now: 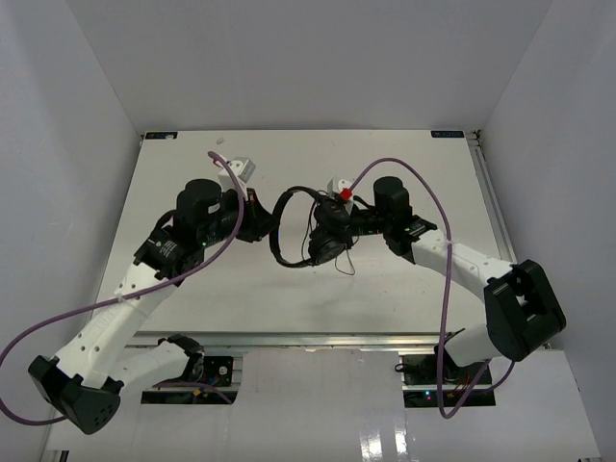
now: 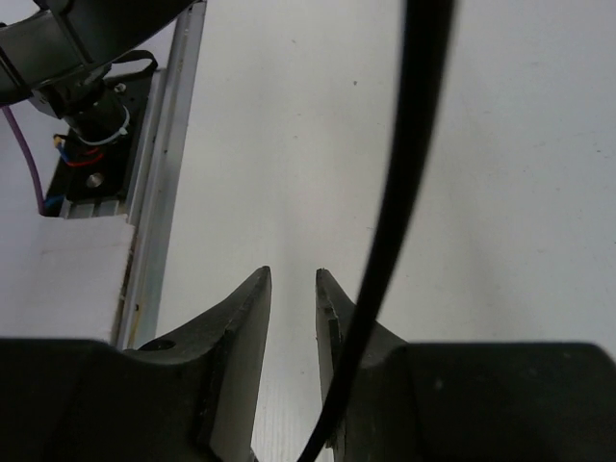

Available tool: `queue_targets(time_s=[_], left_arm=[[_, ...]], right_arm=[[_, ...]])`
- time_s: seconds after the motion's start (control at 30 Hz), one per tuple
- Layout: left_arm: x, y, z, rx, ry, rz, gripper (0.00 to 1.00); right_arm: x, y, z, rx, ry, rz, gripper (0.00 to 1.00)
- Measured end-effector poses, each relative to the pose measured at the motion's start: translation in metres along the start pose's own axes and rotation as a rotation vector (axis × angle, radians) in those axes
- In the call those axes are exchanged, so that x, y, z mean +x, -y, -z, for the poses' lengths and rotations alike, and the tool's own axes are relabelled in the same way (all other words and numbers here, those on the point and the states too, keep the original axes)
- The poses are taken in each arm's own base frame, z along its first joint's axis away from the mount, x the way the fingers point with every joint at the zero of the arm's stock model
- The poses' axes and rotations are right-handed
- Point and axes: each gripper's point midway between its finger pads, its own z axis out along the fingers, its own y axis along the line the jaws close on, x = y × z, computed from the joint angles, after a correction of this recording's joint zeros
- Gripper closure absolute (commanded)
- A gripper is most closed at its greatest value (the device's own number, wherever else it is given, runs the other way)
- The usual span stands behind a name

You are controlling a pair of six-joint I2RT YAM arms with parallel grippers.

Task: Wrap the headphones

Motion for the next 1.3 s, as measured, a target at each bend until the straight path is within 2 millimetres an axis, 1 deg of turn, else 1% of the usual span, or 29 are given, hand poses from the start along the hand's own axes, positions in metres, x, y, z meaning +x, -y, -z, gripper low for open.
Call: queue_targets(time_s=[0.17, 0.37, 0.5, 0.6, 0.73, 0.87, 0.97, 1.17, 1.23, 1.3], left_arm=[[-0.024, 0.010, 0.005, 0.000, 0.038, 0.011, 1.00], [-0.054, 0.020, 0.019, -0.009, 0.115, 0.036, 1.00], [-0.076, 0.027, 0.030, -0.013, 0.180, 0.061, 1.00], [-0.091, 0.032, 0.037, -0.014, 0.223, 0.080, 1.00], [-0.103, 0.036, 0.045, -0.015, 0.262, 0.109, 1.00], [-0.111, 0.040, 0.050, -0.011, 0.286, 0.142, 1.00], [-0.123, 0.044, 0.057, -0.010, 0.319, 0.165, 1.00], [-0.147, 0.048, 0.073, -0.024, 0.404, 0.203, 1.00], [-0.151, 0.047, 0.076, -0.035, 0.421, 0.214, 1.00], [-0.153, 0.045, 0.076, -0.047, 0.430, 0.224, 1.00]], right_arm=[[0.001, -0.006, -0.007, -0.065, 0.042, -0.056, 0.63], [0.003, -0.016, -0.011, -0.134, 0.083, -0.129, 0.62], [0.001, -0.023, -0.011, -0.172, 0.110, -0.148, 0.65], [-0.005, -0.028, -0.010, -0.198, 0.133, -0.145, 0.67], [-0.016, -0.033, -0.009, -0.224, 0.165, -0.128, 0.71], [-0.022, -0.040, -0.009, -0.250, 0.183, -0.121, 0.71], [-0.021, -0.044, -0.009, -0.265, 0.184, -0.121, 0.72], [-0.014, -0.056, -0.013, -0.297, 0.169, -0.133, 0.82], [-0.013, -0.061, -0.015, -0.310, 0.165, -0.133, 0.81], [-0.013, -0.066, -0.016, -0.324, 0.163, -0.130, 0.75]])
